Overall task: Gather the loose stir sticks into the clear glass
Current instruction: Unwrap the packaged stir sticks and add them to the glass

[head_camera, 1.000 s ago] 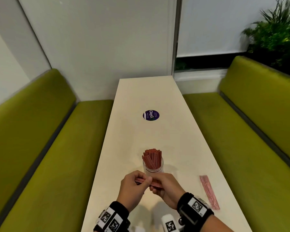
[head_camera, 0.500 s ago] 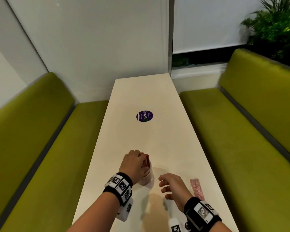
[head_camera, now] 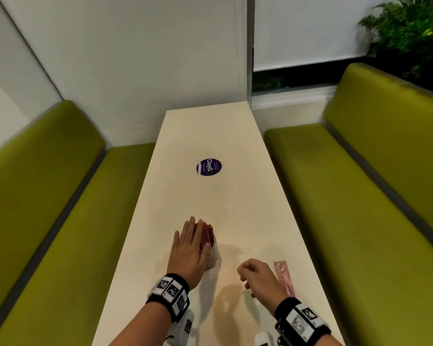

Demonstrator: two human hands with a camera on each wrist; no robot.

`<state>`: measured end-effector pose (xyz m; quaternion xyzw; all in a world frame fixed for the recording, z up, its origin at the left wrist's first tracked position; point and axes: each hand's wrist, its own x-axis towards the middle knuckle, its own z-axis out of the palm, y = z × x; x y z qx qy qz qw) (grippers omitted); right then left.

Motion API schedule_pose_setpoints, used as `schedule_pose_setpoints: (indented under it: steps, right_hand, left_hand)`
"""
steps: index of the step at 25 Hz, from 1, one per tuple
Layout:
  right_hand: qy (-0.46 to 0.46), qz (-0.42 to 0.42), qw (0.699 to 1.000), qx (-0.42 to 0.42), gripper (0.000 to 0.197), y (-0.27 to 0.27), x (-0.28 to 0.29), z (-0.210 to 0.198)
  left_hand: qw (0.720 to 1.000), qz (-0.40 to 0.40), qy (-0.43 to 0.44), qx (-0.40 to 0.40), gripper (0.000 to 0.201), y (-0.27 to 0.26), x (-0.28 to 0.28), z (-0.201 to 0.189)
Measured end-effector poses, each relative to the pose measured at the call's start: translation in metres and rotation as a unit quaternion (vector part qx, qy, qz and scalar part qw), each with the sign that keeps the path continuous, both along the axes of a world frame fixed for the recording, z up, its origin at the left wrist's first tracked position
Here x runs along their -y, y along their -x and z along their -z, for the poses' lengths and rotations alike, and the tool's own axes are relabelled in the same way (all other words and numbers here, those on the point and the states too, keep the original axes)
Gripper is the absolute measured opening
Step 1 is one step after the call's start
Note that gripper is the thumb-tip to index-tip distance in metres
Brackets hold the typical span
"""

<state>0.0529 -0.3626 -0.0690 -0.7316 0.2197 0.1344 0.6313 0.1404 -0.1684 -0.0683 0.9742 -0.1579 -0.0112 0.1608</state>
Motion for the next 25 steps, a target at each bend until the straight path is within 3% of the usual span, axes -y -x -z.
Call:
schedule_pose_setpoints:
  steps: [5, 8, 11, 13, 14, 17, 20, 22, 25]
  right_hand:
    - [0.121, -0.001, 0.993, 0.014, 0.004, 0.013, 0.029, 0.008]
    - [0.266, 0.006, 0.964, -0.016, 0.018, 0.019, 0.048, 0.014]
    - [0.377, 0.026, 0.920, -0.104, 0.043, 0.027, 0.056, 0.024]
    - [0.391, 0.009, 0.907, -0.155, 0.053, 0.034, 0.051, 0.032]
    - [0.391, 0.001, 0.906, -0.161, 0.051, 0.036, 0.047, 0.036]
    - [0.380, -0.018, 0.913, -0.145, 0.032, 0.038, 0.036, 0.044]
    - [0.367, -0.044, 0.920, -0.132, 0.019, 0.040, 0.026, 0.041]
    - [0.320, -0.055, 0.936, -0.133, 0.019, 0.043, 0.016, 0.041]
    - [0.159, -0.084, 0.975, -0.127, 0.035, 0.049, -0.007, 0.042]
  left_hand:
    - [1.000, -0.008, 0.001, 0.017, 0.064, 0.008, -0.008, -0.003]
    - [0.988, -0.066, 0.101, 0.098, 0.057, 0.036, -0.017, -0.003]
    - [0.973, -0.080, 0.188, 0.110, 0.028, 0.072, -0.023, 0.006]
    - [0.966, -0.084, 0.246, 0.014, 0.011, 0.089, -0.024, 0.013]
    - [0.960, -0.097, 0.259, -0.051, 0.016, 0.095, -0.024, 0.017]
    - [0.936, -0.119, 0.270, -0.190, 0.019, 0.106, -0.025, 0.030]
    - [0.912, -0.130, 0.284, -0.267, 0.013, 0.115, -0.023, 0.035]
    - [0.888, -0.143, 0.306, -0.311, 0.013, 0.120, -0.021, 0.036]
    - [0.838, -0.178, 0.340, -0.389, 0.019, 0.127, -0.018, 0.032]
